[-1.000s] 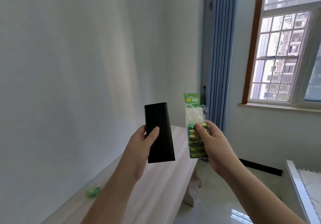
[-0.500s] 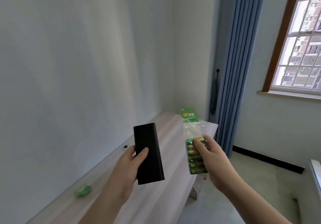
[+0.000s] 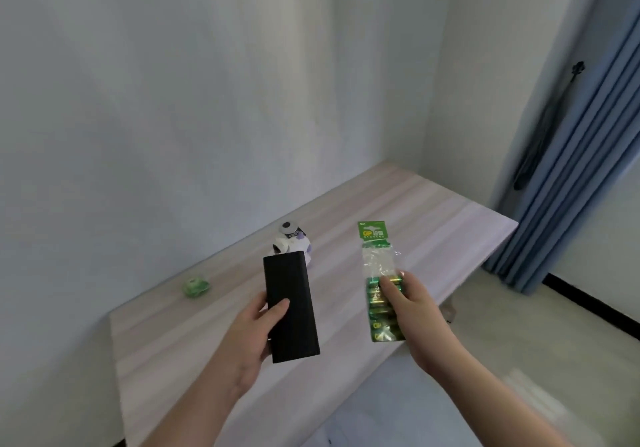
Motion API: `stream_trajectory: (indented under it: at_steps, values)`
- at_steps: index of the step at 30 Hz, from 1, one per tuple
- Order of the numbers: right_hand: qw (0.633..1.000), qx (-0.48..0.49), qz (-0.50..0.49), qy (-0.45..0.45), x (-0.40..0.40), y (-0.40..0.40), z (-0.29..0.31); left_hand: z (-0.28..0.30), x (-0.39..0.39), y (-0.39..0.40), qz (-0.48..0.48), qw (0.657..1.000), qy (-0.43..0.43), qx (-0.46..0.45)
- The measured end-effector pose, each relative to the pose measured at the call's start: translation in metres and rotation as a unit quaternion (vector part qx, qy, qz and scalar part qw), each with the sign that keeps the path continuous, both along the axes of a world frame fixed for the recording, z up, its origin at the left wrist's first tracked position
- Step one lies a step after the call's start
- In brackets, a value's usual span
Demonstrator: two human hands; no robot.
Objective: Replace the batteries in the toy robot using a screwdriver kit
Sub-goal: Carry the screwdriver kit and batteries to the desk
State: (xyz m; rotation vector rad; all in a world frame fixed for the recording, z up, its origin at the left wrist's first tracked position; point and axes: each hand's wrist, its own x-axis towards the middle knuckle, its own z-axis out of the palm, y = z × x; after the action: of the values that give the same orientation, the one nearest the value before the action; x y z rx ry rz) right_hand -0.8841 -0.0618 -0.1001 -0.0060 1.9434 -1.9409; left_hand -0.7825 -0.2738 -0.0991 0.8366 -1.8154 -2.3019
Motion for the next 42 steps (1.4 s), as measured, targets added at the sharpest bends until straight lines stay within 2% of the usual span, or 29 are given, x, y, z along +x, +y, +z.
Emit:
stream_trajectory:
  at_steps: [12,18,25,30,36,42]
  values:
    - [0.988,0.069,0.103,-0.088,-0.071,-0.075,-0.079,-0.076,-0.024,-0.053,0.076,0.995,-0.043,0.051]
    - [0.979,0.123,0.099,-0.132,-0.107,-0.081,-0.14,-0.119,-0.043,-0.055,0.09,0.989,-0.097,0.059]
    - [0.952,0.206,0.171,-0.146,-0.159,-0.088,-0.197,-0.164,-0.079,-0.045,0.079,0.979,-0.181,0.057]
    - [0.932,0.27,0.208,-0.124,-0.199,-0.087,-0.232,-0.185,-0.111,-0.026,0.115,0.97,-0.203,0.069]
    - [0.903,0.325,0.272,-0.069,-0.224,-0.082,-0.244,-0.204,-0.122,-0.016,0.12,0.963,-0.231,0.069]
    - [0.864,0.369,0.341,-0.009,-0.249,-0.078,-0.253,-0.221,-0.126,-0.009,0.151,0.951,-0.247,0.106]
